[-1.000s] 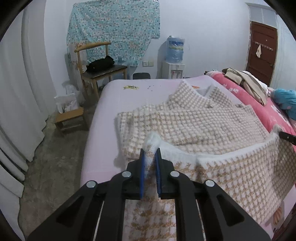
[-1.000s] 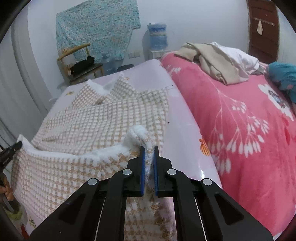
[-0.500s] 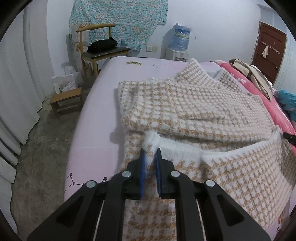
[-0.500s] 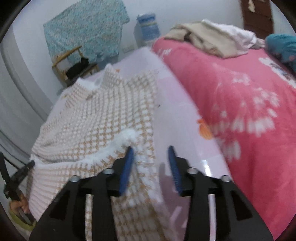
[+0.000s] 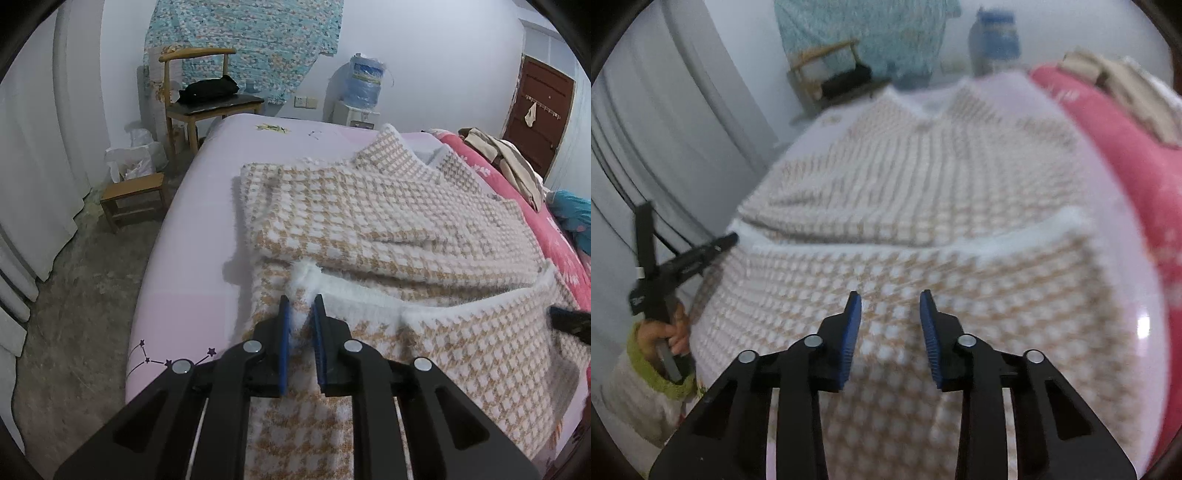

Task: Fold large clothes

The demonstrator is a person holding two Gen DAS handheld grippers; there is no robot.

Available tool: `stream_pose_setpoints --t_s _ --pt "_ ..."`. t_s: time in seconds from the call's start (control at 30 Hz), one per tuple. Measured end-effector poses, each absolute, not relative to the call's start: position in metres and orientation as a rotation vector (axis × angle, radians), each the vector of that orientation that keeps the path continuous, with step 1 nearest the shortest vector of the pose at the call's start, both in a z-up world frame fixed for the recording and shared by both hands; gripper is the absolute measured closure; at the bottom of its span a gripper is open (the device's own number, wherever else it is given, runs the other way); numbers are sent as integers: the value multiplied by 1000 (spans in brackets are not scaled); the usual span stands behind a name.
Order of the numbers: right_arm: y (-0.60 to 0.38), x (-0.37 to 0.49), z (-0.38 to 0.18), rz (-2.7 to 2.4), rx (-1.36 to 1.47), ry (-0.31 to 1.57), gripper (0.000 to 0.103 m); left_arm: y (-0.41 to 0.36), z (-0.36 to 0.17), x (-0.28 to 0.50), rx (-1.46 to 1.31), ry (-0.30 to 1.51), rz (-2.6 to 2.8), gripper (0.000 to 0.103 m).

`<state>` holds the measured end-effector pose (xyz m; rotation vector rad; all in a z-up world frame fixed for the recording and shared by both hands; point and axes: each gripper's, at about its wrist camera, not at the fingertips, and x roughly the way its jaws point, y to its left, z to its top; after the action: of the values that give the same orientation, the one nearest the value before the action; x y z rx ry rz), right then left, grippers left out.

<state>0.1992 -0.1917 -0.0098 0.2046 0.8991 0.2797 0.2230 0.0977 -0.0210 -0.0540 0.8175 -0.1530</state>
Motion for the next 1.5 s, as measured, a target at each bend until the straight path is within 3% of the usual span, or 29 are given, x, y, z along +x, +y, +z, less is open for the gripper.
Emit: stream_pose_setpoints --t_s 0.13,0.2,0.37,0.5,0.7,0.83,0.97,1.27,1.5 --pt "-192 212 -22 256 230 935 83 100 6 202 -52 730 -157 70" --pt "-190 213 -21 248 219 939 83 94 24 184 -61 679 -237 66" --pt "-186 217 -22 224 227 946 84 45 22 158 -79 752 -511 62" --pt "-183 215 -14 193 203 939 85 -16 -19 152 130 896 -553 59" --pt "-167 166 27 295 91 817 86 -12 -32 159 81 919 -532 48" --pt "-153 144 22 352 32 855 86 -6 -34 158 52 922 -533 48" --pt "-146 144 -19 291 -1 972 86 -7 -34 156 58 923 -532 48" --pt "-139 119 9 360 -5 896 85 -9 -31 157 69 929 -525 48" --pt "-134 125 -23 330 -14 958 85 -9 -26 158 95 923 -517 50"
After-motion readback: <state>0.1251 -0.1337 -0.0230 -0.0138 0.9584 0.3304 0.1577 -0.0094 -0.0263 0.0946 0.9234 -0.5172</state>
